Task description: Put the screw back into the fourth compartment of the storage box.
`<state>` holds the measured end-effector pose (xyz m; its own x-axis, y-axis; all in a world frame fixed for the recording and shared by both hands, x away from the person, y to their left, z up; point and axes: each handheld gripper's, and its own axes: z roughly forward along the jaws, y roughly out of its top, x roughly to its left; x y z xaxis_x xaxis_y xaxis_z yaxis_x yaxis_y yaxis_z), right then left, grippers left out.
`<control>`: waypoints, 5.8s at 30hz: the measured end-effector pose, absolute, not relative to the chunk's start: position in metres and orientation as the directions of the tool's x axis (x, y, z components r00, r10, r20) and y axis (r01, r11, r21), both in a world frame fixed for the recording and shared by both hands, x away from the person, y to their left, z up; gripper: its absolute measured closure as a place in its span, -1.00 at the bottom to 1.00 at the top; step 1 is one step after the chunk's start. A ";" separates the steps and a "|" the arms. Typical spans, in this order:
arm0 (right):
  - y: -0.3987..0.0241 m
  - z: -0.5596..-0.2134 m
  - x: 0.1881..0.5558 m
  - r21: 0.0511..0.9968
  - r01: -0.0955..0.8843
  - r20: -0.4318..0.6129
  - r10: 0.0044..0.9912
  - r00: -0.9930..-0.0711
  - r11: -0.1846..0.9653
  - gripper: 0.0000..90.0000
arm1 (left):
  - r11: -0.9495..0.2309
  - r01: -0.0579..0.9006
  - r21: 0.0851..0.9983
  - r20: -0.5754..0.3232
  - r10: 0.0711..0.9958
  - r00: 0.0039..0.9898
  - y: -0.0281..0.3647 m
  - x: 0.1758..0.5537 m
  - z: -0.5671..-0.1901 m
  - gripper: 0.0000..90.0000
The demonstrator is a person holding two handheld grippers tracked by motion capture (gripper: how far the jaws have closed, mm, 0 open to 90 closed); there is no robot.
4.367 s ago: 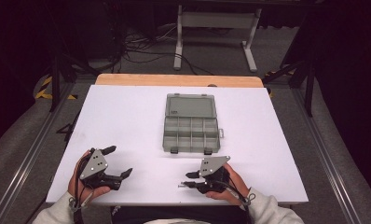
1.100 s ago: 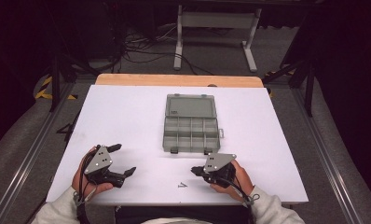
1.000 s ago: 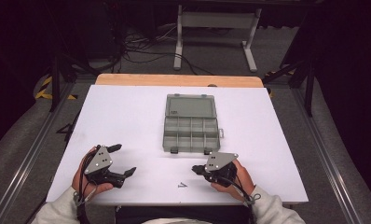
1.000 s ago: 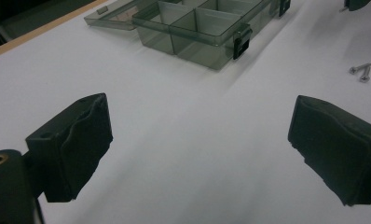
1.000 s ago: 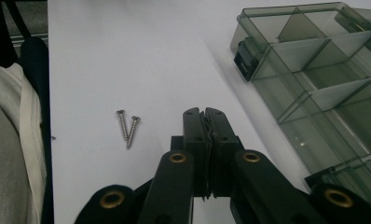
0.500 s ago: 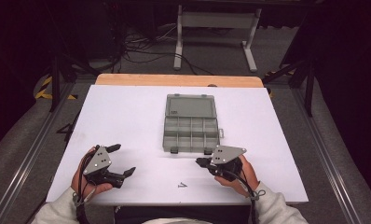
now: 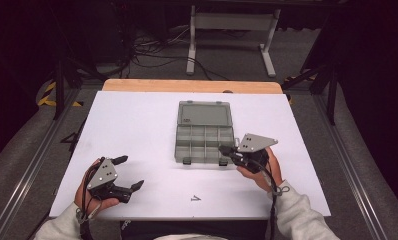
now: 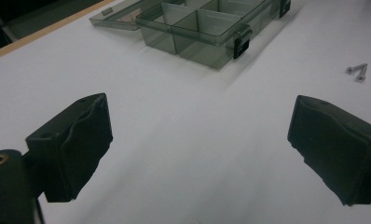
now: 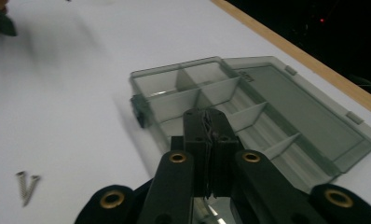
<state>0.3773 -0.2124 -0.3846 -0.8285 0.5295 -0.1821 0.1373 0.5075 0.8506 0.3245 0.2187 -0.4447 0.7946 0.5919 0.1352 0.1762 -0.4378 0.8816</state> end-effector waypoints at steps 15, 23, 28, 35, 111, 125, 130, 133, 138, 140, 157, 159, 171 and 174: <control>-0.227 -0.401 0.445 0.835 0.284 -0.112 0.650 -0.751 0.472 0.97 | -0.435 0.185 0.881 0.131 0.600 0.789 0.220 0.323 -0.446 -0.85; -0.233 -0.416 0.461 0.823 0.359 -0.046 0.681 -0.730 0.440 0.97 | -0.435 0.187 0.881 0.130 0.602 0.788 0.220 0.323 -0.446 -0.85; -0.233 -0.420 0.464 0.813 0.381 -0.036 0.692 -0.721 0.439 0.96 | -0.435 0.184 0.881 0.132 0.601 0.789 0.220 0.322 -0.446 -0.85; -0.234 -0.427 0.467 0.797 0.405 -0.035 0.704 -0.709 0.447 0.96 | -0.438 0.183 0.880 0.134 0.598 0.790 0.220 0.321 -0.446 -0.85; -0.149 -0.456 0.336 0.751 0.240 0.048 0.311 -0.949 0.616 0.35 | -0.448 0.180 0.876 0.143 0.596 0.790 0.220 0.320 -0.445 -0.86; -0.146 -0.457 0.332 0.742 0.227 0.043 0.293 -0.955 0.631 0.55 | -0.451 0.176 0.875 0.146 0.593 0.792 0.220 0.320 -0.446 -0.86; -0.144 -0.458 0.330 0.738 0.213 0.031 0.283 -0.958 0.640 0.62 | -0.456 0.175 0.873 0.152 0.594 0.790 0.220 0.320 -0.446 -0.85; -0.143 -0.458 0.330 0.733 0.210 0.022 0.287 -0.958 0.647 0.68 | -0.455 0.177 0.873 0.149 0.592 0.792 0.220 0.320 -0.446 -0.85; -0.144 -0.459 0.329 0.724 0.207 0.013 0.287 -0.958 0.658 0.75 | -0.454 0.179 0.873 0.147 0.594 0.791 0.219 0.321 -0.446 -0.85; -0.145 -0.458 0.329 0.720 0.204 0.007 0.288 -0.958 0.663 0.80 | -0.456 0.177 0.872 0.148 0.590 0.794 0.219 0.321 -0.446 -0.85; -0.165 -0.449 0.328 0.740 0.258 0.014 0.370 -0.929 0.621 0.59 | -0.455 0.174 0.873 0.148 0.589 0.795 0.221 0.320 -0.446 -0.85; -0.165 -0.450 0.329 0.747 0.279 0.039 0.380 -0.924 0.603 0.59 | -0.454 0.177 0.873 0.145 0.590 0.794 0.221 0.320 -0.446 -0.85; -0.151 -0.459 0.327 0.722 0.265 0.019 0.365 -0.931 0.640 0.70 | -0.462 0.178 0.869 0.148 0.585 0.798 0.219 0.321 -0.447 -0.85; -0.150 -0.459 0.327 0.720 0.253 0.002 0.363 -0.932 0.646 0.80 | -0.463 0.179 0.868 0.148 0.585 0.797 0.219 0.321 -0.447 -0.85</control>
